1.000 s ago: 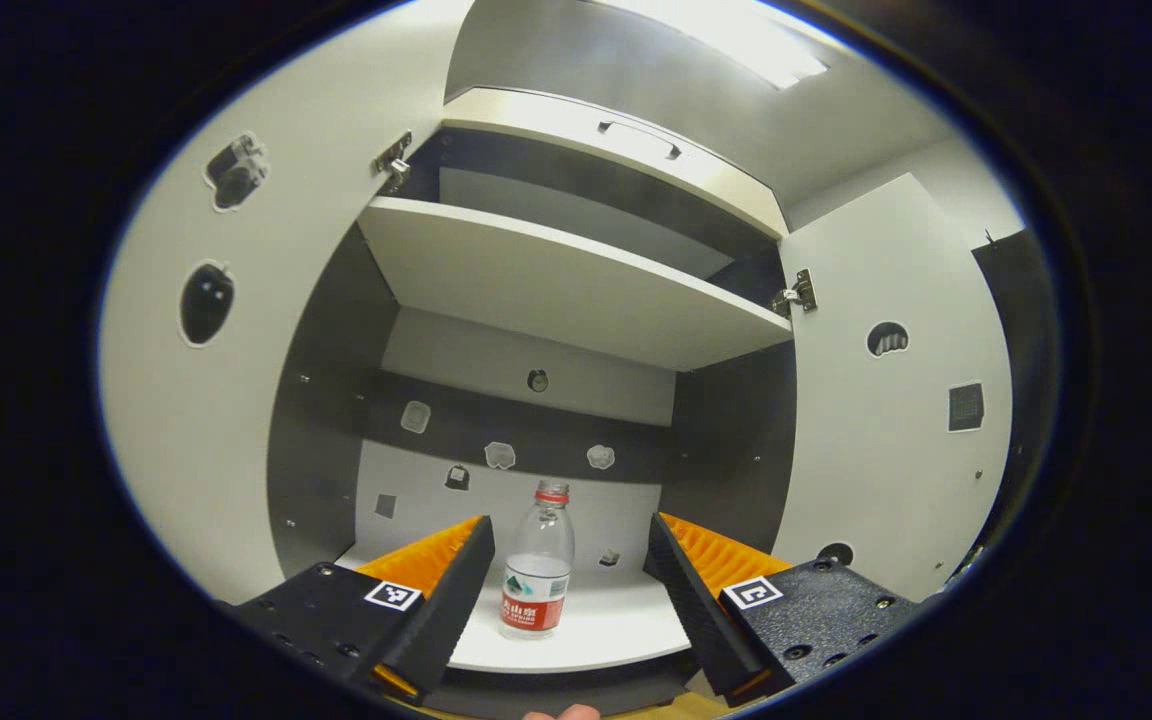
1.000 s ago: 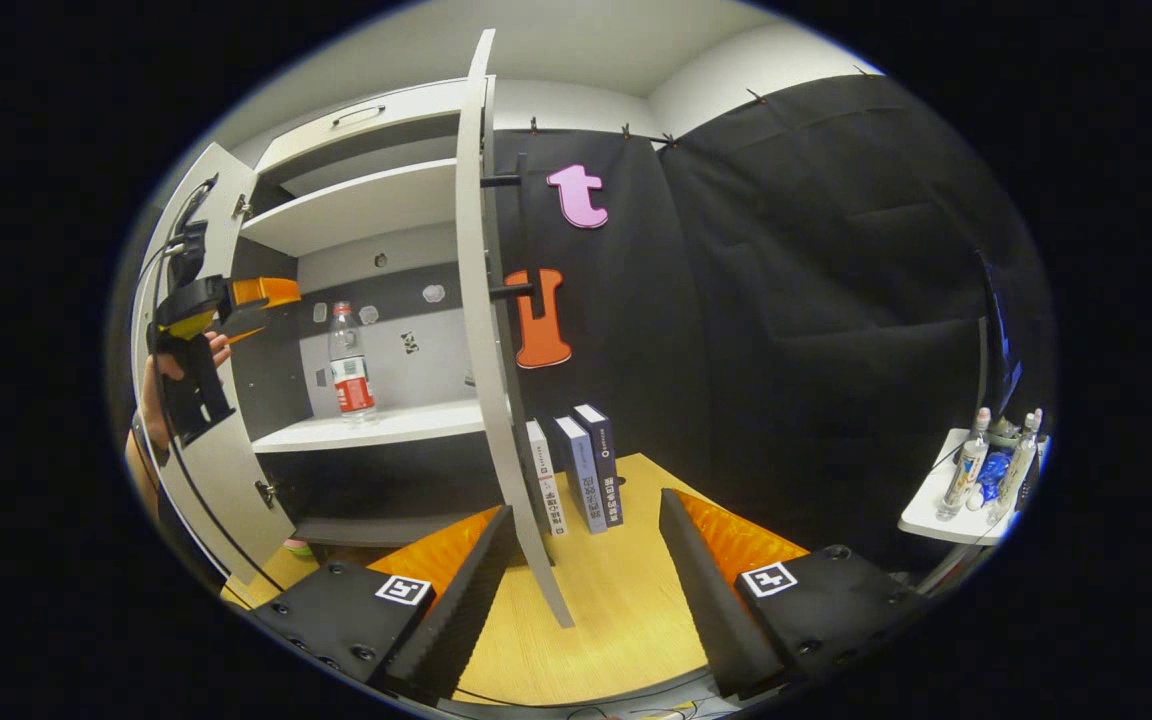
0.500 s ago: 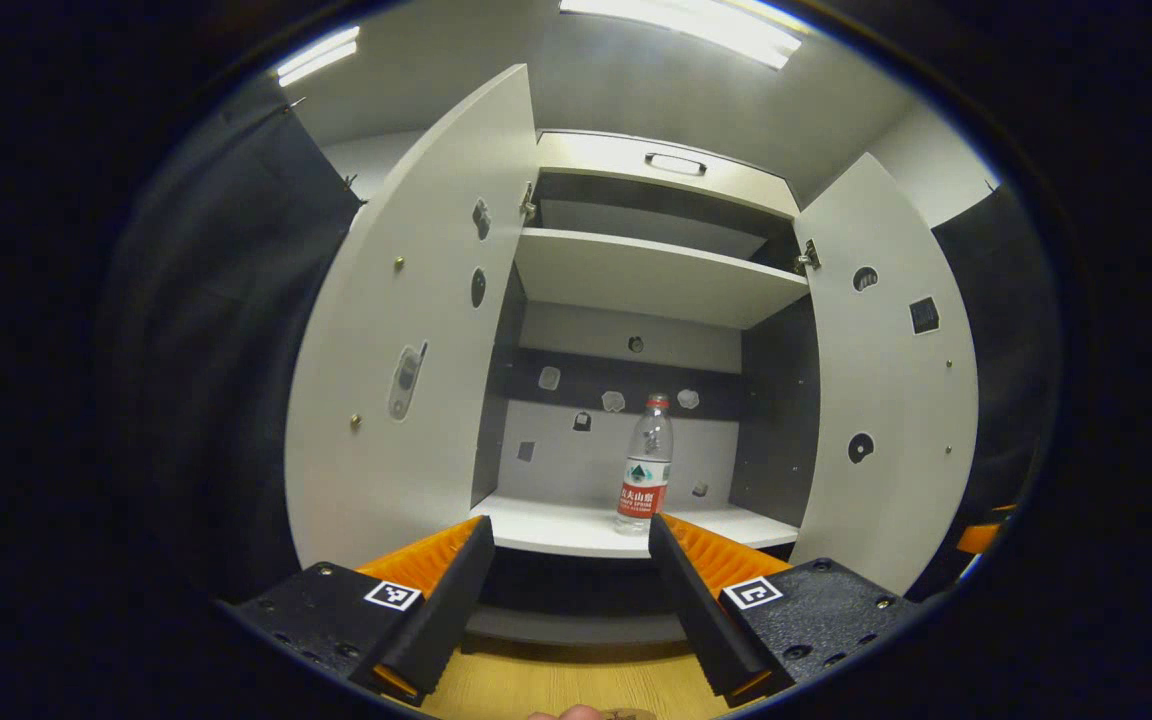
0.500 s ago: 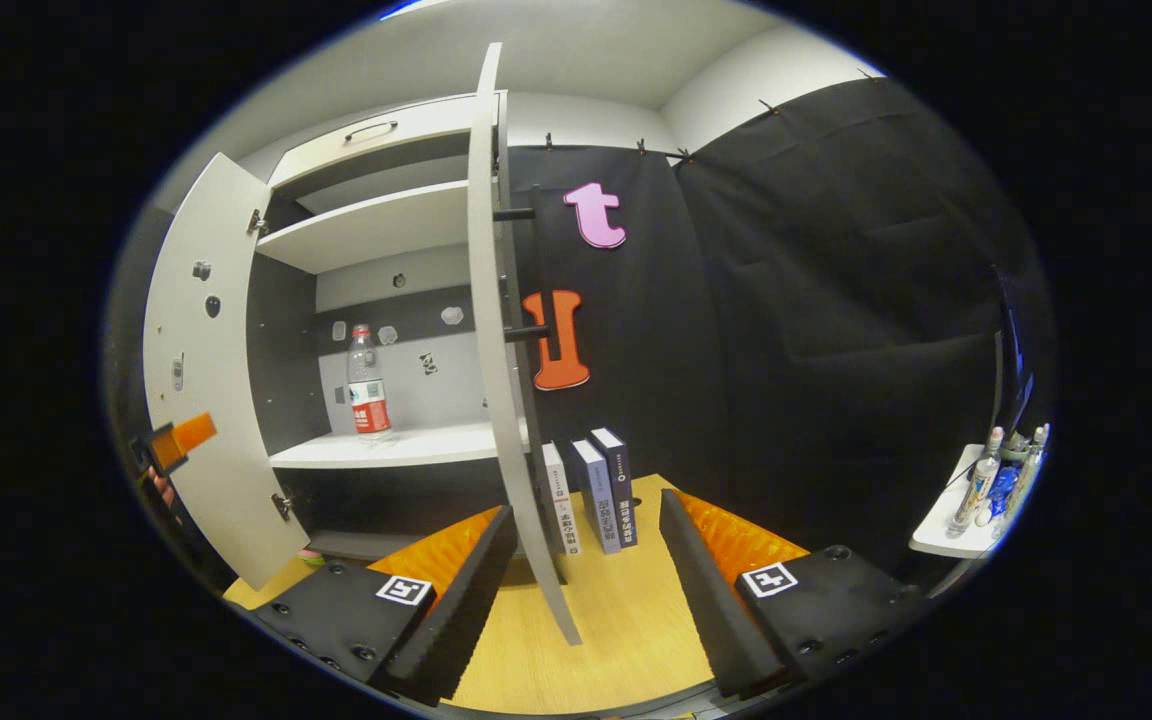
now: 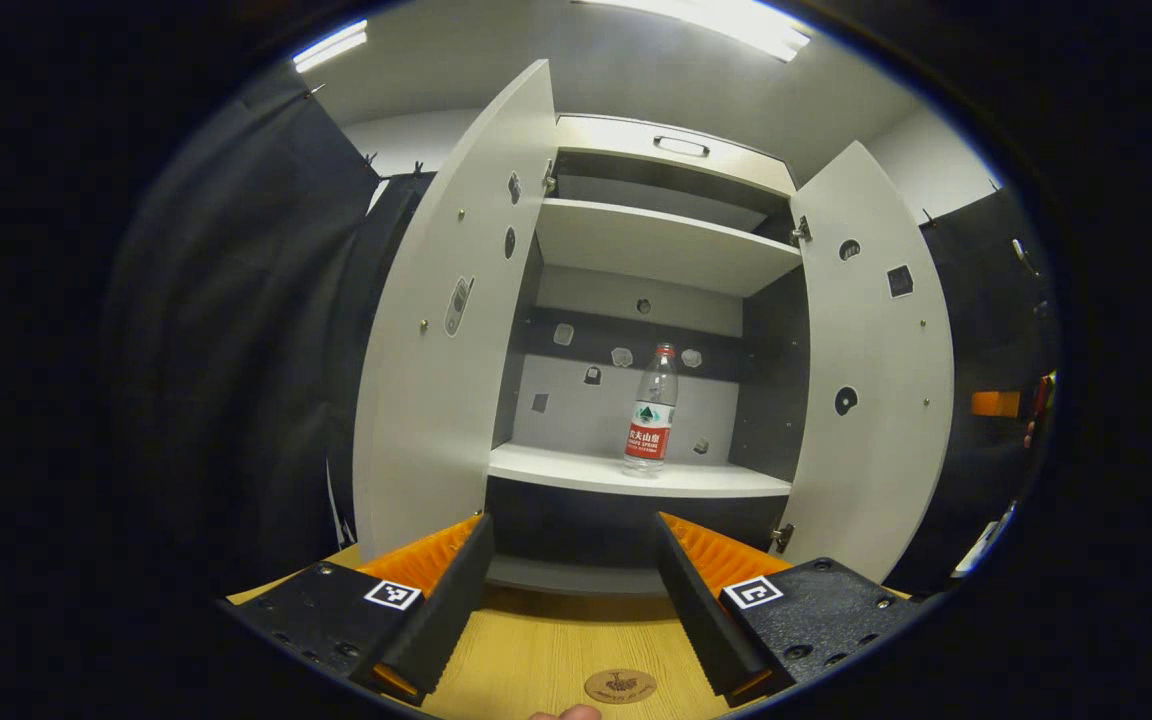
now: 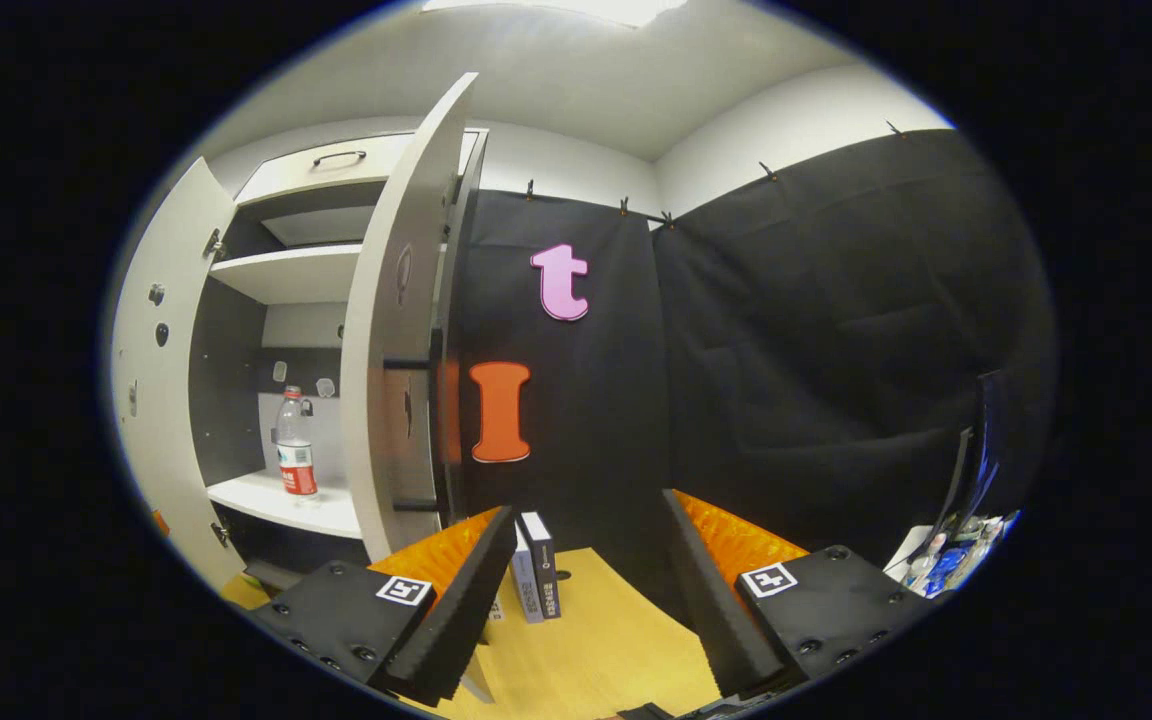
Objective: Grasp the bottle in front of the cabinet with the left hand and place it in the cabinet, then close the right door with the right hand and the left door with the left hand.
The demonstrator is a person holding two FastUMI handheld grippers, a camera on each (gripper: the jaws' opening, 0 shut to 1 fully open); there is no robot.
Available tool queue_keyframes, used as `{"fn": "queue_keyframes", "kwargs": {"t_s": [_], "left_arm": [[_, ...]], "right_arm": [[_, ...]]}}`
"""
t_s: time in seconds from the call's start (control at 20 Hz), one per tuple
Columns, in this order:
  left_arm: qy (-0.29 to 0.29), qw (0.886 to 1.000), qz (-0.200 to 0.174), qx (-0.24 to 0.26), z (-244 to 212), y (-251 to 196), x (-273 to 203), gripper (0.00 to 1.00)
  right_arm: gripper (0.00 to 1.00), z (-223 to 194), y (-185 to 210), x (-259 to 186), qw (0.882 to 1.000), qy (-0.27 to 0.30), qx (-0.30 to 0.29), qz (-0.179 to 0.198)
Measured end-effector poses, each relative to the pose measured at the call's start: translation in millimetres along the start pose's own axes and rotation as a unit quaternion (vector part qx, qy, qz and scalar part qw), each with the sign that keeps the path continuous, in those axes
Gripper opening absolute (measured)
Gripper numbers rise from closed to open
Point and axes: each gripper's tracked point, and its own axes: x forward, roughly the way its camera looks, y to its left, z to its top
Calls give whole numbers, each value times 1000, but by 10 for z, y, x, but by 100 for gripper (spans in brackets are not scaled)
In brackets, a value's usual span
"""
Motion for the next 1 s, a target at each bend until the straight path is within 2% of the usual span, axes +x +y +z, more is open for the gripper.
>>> {"fn": "queue_keyframes", "kwargs": {"t_s": [0.05, 0.1, 0.45, 0.5, 0.65, 0.7, 1.0], "left_arm": [[-3, 1000, 1, -2, 33, 22, 0, 95], [-5, 1000, 2, -2, 46, 55, 7, 95], [-5, 1000, 23, -8, 22, 226, 4, 95], [-6, 1000, 26, -7, 52, 262, 8, 95], [-10, 999, 32, -14, 105, 321, -13, 95], [-12, 999, 35, -13, 114, 358, -7, 95], [-26, 999, 28, -13, 204, 382, 71, 95]], "right_arm": [[100, 103, 45, 73, 1000, -6, 1, 8], [96, 149, 74, 125, 1000, -7, 3, 14], [96, 196, 263, 342, 999, -12, -1, 32], [89, 168, 286, 348, 1000, -10, -3, 29], [87, 206, 339, 331, 999, -13, -6, 36], [94, 197, 387, 326, 999, -12, -6, 46], [94, 188, 956, 136, 993, -8, 13, 113]]}}
